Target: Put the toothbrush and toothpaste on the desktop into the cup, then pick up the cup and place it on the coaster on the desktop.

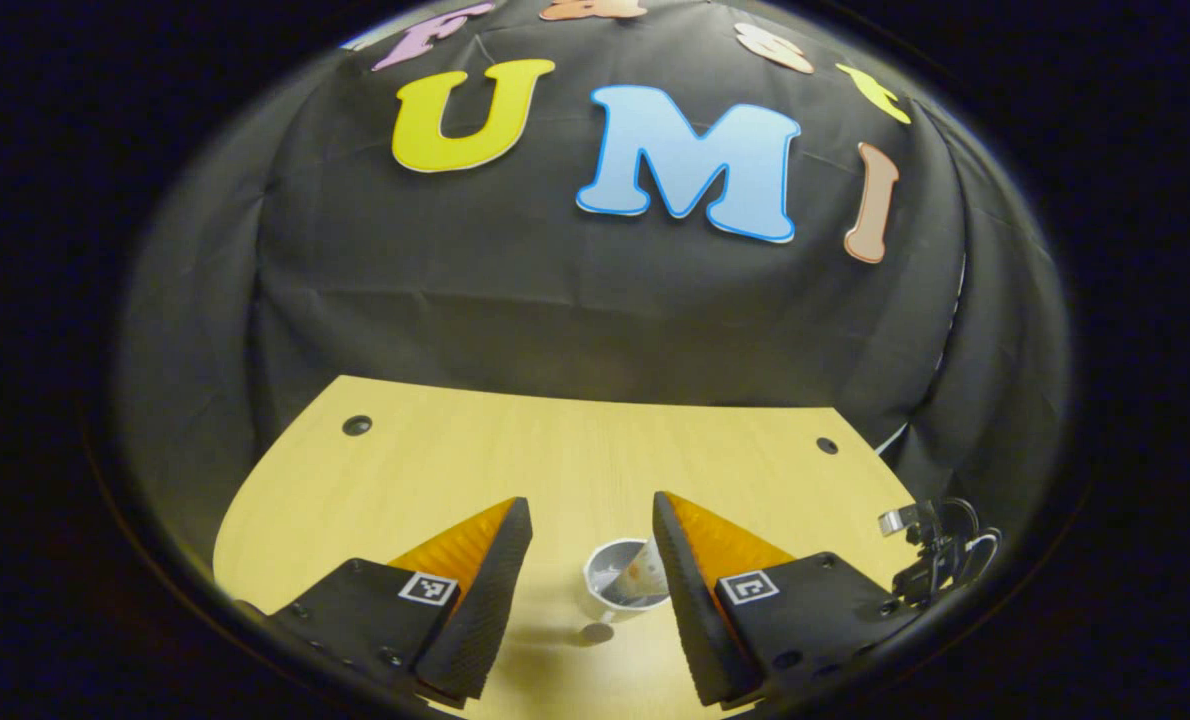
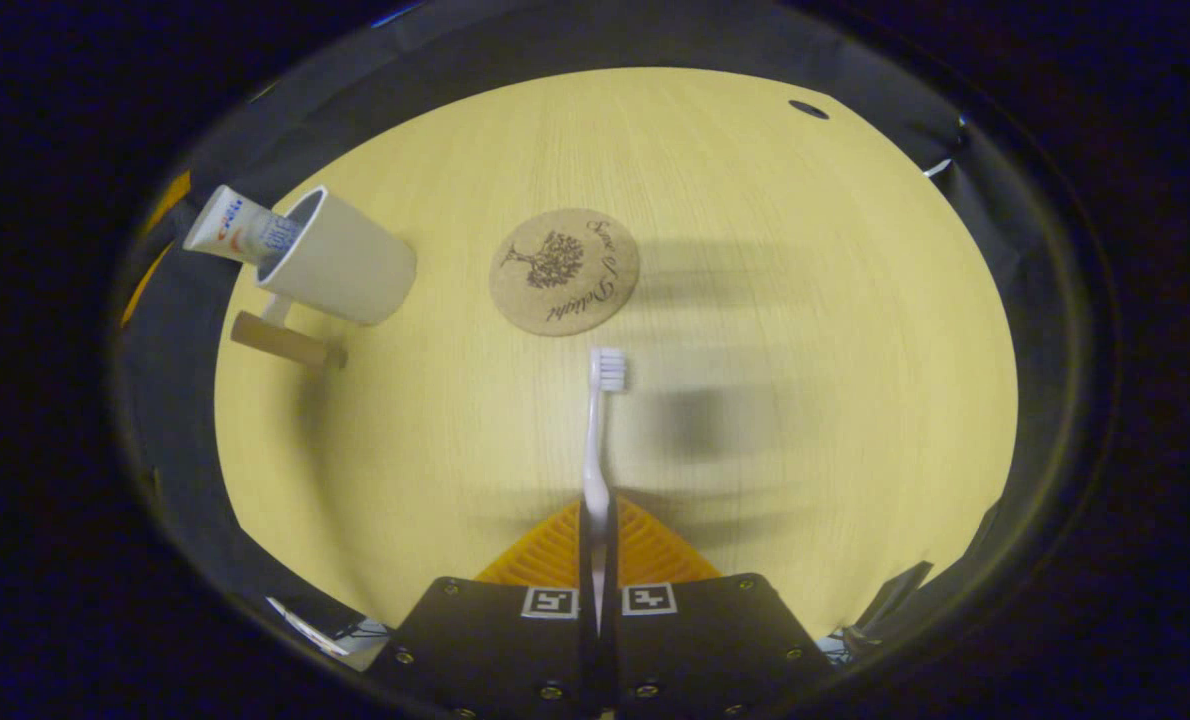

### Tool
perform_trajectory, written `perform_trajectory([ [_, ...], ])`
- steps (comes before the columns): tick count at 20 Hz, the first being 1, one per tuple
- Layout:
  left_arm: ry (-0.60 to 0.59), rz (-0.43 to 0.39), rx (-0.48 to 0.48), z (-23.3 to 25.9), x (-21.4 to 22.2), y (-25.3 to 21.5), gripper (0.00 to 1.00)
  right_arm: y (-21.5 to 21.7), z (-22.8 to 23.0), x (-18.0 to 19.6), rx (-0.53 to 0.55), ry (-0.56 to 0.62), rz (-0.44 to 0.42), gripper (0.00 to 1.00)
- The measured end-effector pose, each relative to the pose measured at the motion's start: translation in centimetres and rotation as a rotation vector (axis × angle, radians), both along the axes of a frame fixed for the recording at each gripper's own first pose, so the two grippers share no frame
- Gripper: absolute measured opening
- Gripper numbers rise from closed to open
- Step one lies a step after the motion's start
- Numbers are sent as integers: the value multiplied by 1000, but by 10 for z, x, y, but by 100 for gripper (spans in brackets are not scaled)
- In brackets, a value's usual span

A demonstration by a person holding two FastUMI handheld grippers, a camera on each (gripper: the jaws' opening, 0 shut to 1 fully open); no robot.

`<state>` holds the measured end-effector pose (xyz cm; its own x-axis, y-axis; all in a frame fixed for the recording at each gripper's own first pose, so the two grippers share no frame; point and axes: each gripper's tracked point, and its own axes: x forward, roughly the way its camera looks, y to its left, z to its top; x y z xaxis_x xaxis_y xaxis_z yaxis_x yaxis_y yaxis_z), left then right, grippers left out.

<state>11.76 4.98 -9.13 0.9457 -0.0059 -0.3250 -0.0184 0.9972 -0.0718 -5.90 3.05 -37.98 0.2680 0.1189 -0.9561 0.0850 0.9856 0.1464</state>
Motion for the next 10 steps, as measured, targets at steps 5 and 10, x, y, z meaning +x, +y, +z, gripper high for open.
perform_trajectory([
  [5,2,55,1,-1,-31,37,80,22,44,42,60,-126,-22,1],
  [10,16,121,2,-5,-66,79,80,43,100,100,85,-263,-9,1],
])
